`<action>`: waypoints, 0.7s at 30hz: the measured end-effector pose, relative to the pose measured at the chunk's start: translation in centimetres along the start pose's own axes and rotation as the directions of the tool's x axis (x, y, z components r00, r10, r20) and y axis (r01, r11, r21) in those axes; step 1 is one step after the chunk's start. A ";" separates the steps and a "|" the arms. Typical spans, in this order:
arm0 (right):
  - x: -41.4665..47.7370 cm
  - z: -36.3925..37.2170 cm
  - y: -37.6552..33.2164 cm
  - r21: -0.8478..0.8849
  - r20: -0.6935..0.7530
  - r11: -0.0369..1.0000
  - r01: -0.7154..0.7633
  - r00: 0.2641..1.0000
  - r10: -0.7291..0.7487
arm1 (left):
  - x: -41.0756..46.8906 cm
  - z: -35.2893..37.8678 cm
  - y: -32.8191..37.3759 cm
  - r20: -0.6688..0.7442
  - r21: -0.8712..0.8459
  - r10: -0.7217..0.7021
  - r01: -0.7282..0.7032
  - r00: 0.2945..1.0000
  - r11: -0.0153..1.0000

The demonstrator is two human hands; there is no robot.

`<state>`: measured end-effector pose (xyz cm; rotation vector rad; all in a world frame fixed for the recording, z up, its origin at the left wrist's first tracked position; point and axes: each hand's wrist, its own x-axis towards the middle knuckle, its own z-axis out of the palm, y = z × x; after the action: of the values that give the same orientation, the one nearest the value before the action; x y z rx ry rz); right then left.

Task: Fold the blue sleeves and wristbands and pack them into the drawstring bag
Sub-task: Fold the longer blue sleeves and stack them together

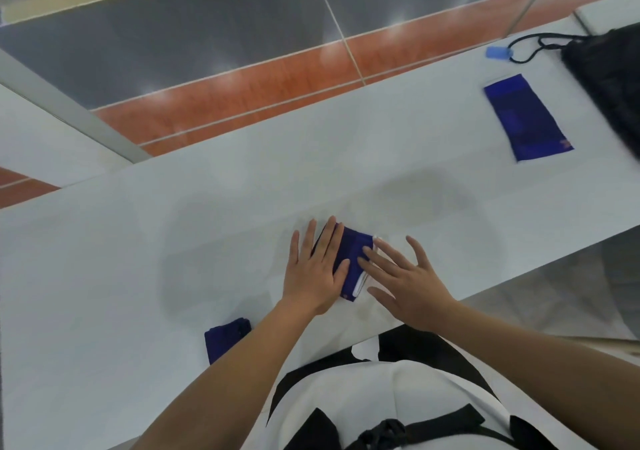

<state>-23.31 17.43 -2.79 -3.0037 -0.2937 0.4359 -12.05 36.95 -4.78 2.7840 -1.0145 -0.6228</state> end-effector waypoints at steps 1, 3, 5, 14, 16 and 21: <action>0.1 -0.1 0.3 -0.003 0.013 1.000 0.016 1.000 -0.016 | 0.0 -0.1 0.1 0.017 0.001 -0.009 0.009 1.000 1.000; 0.2 -0.2 0.5 -0.011 0.035 0.999 0.036 0.999 -0.036 | -0.2 -0.3 0.3 0.042 0.004 -0.031 0.031 0.999 1.000; 0.4 -0.4 0.4 0.011 0.041 0.999 0.034 0.999 -0.035 | -0.1 -0.8 0.5 0.087 -0.001 -0.051 0.051 0.995 0.999; -1.2 -5.3 11.5 0.508 -0.127 0.749 -0.425 0.823 0.553 | 2.3 -5.5 5.2 -0.082 -0.326 -0.143 0.109 0.986 0.939; -1.7 -6.0 17.5 0.484 -0.037 0.662 -0.572 0.742 0.669 | 3.9 -5.8 8.1 -0.069 -0.355 -0.137 0.104 0.988 0.929; -1.4 -6.6 30.0 0.401 0.181 0.538 -0.742 0.640 0.747 | 7.0 -5.0 15.4 0.022 -0.346 -0.087 0.090 0.996 0.934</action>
<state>-17.46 -12.60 0.31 -2.4959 1.0209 0.4490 -14.22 20.53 1.14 2.5259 -0.7007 -0.7417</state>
